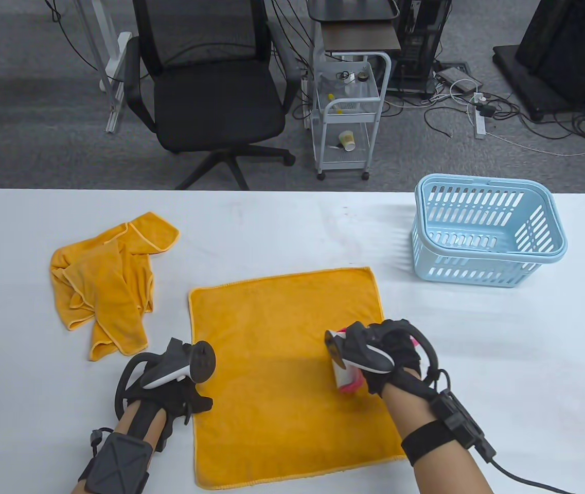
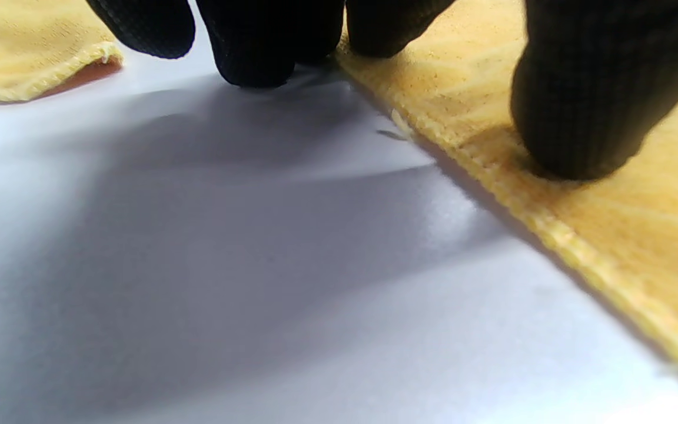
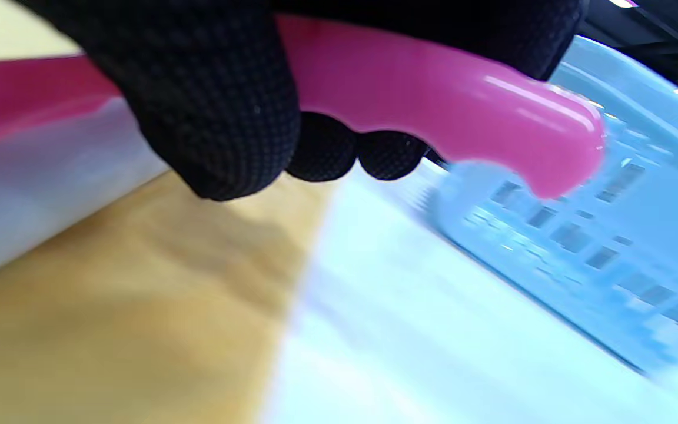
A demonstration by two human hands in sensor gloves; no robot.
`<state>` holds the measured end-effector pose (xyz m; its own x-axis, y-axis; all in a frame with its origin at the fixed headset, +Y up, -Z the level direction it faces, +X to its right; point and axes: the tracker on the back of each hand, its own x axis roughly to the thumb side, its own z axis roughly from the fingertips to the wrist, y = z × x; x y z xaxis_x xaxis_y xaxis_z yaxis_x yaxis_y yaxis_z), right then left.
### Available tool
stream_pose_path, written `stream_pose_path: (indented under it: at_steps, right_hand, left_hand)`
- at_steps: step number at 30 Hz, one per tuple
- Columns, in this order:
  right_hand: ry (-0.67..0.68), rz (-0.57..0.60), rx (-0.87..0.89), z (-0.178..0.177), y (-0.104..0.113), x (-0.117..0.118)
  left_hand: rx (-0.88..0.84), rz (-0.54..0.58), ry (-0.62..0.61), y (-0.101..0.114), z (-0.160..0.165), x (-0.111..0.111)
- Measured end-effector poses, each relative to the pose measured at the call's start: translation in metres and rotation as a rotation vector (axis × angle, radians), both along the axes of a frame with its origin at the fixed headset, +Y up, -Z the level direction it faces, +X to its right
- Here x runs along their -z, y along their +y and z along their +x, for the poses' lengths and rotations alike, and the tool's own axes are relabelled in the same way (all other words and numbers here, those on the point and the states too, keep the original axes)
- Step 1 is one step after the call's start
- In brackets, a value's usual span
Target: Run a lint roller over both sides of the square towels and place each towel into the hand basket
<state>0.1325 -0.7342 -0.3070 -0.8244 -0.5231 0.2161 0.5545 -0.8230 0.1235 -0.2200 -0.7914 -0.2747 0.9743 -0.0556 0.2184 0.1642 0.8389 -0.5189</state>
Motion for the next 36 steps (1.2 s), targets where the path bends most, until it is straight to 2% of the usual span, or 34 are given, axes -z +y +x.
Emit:
stream_pose_path:
  at_steps: [3, 5, 7, 10, 12, 15, 17, 19, 21, 26, 27, 31, 33, 36]
  right_hand:
    - [-0.028, 0.009, 0.003, 0.017, 0.005, -0.001]
    - [0.005, 0.003, 0.111, 0.009, 0.010, -0.009]
    - [0.134, -0.010, 0.256, -0.023, 0.010, -0.027]
    - [0.287, -0.064, 0.341, -0.064, 0.003, -0.047]
    - [0.371, -0.097, 0.359, -0.088, -0.004, -0.060]
    - [0.420, -0.086, 0.339, -0.101, -0.012, -0.065]
    - [0.394, -0.098, 0.361, -0.094, -0.015, -0.060]
    - [0.372, -0.077, 0.302, -0.085, -0.013, -0.055]
    - [0.272, -0.121, 0.266, -0.063, -0.008, -0.045]
    - [0.134, -0.074, 0.149, -0.004, -0.004, -0.027]
    - [0.087, -0.078, 0.171, 0.012, -0.005, -0.023]
    - [0.004, -0.095, 0.200, 0.042, -0.008, -0.018]
    - [-0.033, -0.092, 0.294, 0.055, -0.008, -0.015]
    - [-0.151, -0.019, 0.469, 0.081, -0.004, -0.007]
  left_hand:
    - [0.001, 0.000, 0.000, 0.000, 0.000, 0.000]
    - [0.000, 0.000, 0.000, 0.000, 0.000, 0.000]
    - [-0.001, 0.000, 0.001, 0.000, 0.000, 0.000]
    - [0.001, 0.001, 0.000, 0.000, 0.000, 0.000]
    - [-0.003, 0.000, 0.002, 0.000, 0.000, 0.000]
    - [0.001, -0.001, 0.002, 0.000, 0.000, 0.000]
    - [0.002, -0.002, 0.003, 0.000, 0.000, 0.000]
    - [0.005, -0.002, 0.003, 0.000, 0.000, 0.000]
    - [0.006, -0.002, 0.004, 0.000, 0.000, 0.000]
    - [0.006, -0.001, 0.006, 0.000, 0.000, 0.000]
    - [0.007, -0.001, 0.006, 0.000, 0.000, 0.000]
    - [0.008, -0.002, 0.004, 0.000, 0.001, 0.000]
    - [0.008, -0.001, 0.004, 0.000, 0.001, 0.000]
    - [0.009, -0.001, 0.003, 0.000, 0.001, 0.000]
